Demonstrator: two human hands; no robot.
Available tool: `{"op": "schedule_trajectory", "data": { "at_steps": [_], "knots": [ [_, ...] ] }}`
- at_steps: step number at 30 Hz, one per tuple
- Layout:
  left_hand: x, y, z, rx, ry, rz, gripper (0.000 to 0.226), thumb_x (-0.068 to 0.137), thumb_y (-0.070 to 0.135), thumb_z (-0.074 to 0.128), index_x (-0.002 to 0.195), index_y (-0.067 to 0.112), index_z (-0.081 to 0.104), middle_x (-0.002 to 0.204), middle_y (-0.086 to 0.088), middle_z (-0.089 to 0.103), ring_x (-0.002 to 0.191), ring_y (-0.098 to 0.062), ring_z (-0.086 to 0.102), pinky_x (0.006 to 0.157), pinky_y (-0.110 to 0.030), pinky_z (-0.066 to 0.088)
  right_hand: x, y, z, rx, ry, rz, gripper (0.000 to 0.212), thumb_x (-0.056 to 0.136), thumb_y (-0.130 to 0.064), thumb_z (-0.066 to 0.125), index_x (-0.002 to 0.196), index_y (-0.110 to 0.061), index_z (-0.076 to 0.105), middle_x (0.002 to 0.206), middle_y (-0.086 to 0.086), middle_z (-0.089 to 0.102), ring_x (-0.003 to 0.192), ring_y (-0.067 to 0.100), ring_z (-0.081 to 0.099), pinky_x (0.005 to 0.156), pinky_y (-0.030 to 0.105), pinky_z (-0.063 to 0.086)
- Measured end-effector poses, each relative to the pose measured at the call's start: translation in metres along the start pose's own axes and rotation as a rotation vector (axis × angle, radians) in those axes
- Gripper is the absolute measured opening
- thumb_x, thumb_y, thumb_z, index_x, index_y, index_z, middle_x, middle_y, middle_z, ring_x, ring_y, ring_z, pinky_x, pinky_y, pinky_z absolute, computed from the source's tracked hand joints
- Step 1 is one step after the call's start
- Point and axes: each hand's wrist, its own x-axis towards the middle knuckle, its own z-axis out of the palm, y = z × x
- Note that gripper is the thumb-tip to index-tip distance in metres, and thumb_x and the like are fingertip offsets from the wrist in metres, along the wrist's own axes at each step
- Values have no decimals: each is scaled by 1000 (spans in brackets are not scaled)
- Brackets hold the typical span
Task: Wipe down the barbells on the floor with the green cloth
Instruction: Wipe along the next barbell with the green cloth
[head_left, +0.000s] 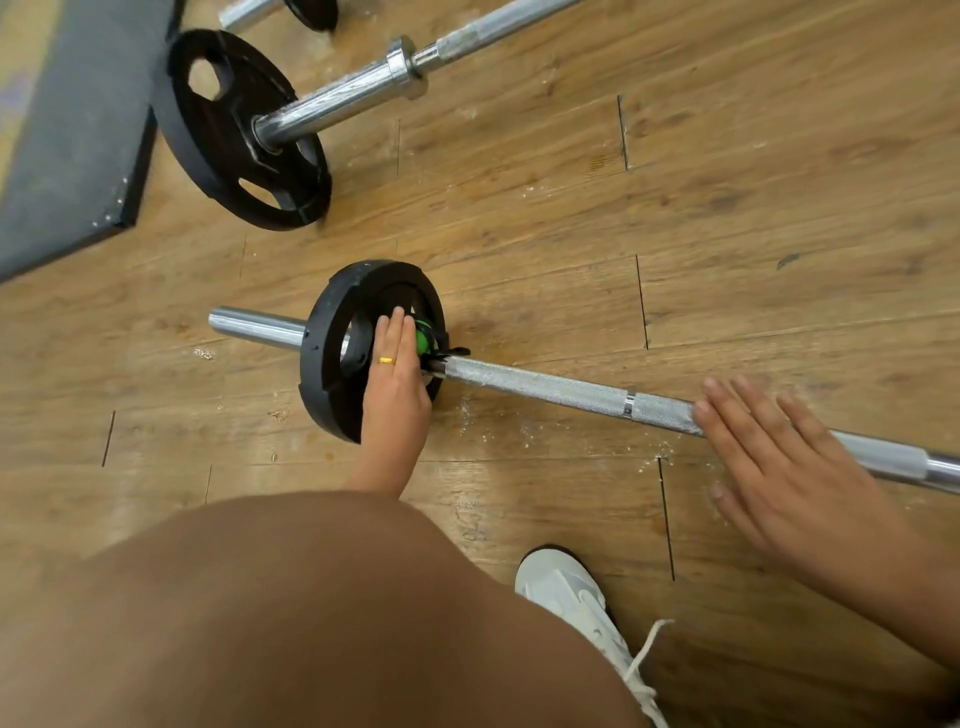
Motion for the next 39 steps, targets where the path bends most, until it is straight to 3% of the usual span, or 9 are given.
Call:
{"op": "schedule_trajectory", "data": {
  "at_steps": [3, 9, 20, 24, 26, 31, 33, 36, 39],
  "knots": [
    [2, 2, 3, -8, 11, -4, 68, 92, -18, 44, 156, -1, 28, 166, -13, 23, 155, -25, 13, 122, -27, 18, 7, 7, -2, 9, -10, 14, 72, 98, -39, 32, 156, 2, 20, 166, 19, 11, 153, 34, 13, 124, 52, 13],
    [6, 1, 4, -1, 0, 31, 69, 90, -22, 43, 155, -4, 27, 166, -16, 20, 155, -28, 15, 118, -46, 37, 20, 18, -13, 36, -81, 44, 73, 97, -42, 30, 155, 2, 24, 164, 19, 17, 153, 33, 15, 121, 52, 21],
    [42, 8, 5, 18, -23, 27, 71, 92, -21, 40, 158, 1, 24, 168, -11, 16, 156, -22, 12, 117, -34, 34, 48, 47, -26, 49, -224, 79, 81, 95, -54, 24, 157, -3, 17, 165, 15, 16, 154, 30, 11, 122, 49, 20],
    [60, 13, 6, 57, -88, -4, 77, 91, -19, 41, 160, 8, 20, 169, -4, 13, 156, -16, 8, 101, -57, 47, 60, 61, -26, 61, -254, 68, 89, 95, -64, 0, 157, -3, 19, 165, 13, 17, 154, 29, 12, 122, 47, 19],
    [58, 15, 9, 79, -112, -30, 72, 95, -16, 39, 160, 8, 20, 169, -4, 12, 156, -17, 9, 93, -60, 51, 66, 68, -27, 72, -258, 58, 95, 91, -68, -7, 157, -4, 17, 165, 12, 17, 154, 27, 11, 123, 46, 18],
    [72, 9, 11, 109, -126, 13, 71, 95, -14, 38, 160, 9, 19, 169, -3, 11, 156, -16, 9, 95, -66, 48, 75, 79, -28, 98, -224, 58, 101, 86, -72, -15, 158, -6, 11, 165, 9, 10, 154, 24, 4, 125, 40, 11],
    [85, 6, 9, 82, -103, 50, 75, 92, -16, 41, 159, 10, 23, 169, -2, 15, 155, -15, 11, 96, -70, 46, 80, 83, -29, 98, -241, 63, 96, 88, -71, -7, 158, -8, 7, 166, 8, 7, 154, 23, 1, 126, 39, 8],
    [92, 10, 13, 67, -28, 81, 75, 89, -19, 44, 158, 5, 25, 168, -7, 18, 155, -20, 14, 116, -48, 27, 87, 90, -29, 100, -245, 77, 91, 88, -66, 9, 158, -7, 8, 166, 10, 11, 154, 23, 3, 125, 38, 6],
    [84, 16, 20, 45, -5, 60, 71, 93, -19, 42, 158, 1, 21, 168, -12, 14, 156, -24, 13, 122, -30, 17, 90, 96, -29, 108, -230, 60, 102, 84, -74, -15, 159, -8, 8, 164, 7, 6, 153, 20, 0, 125, 37, 5]
  ]
}}
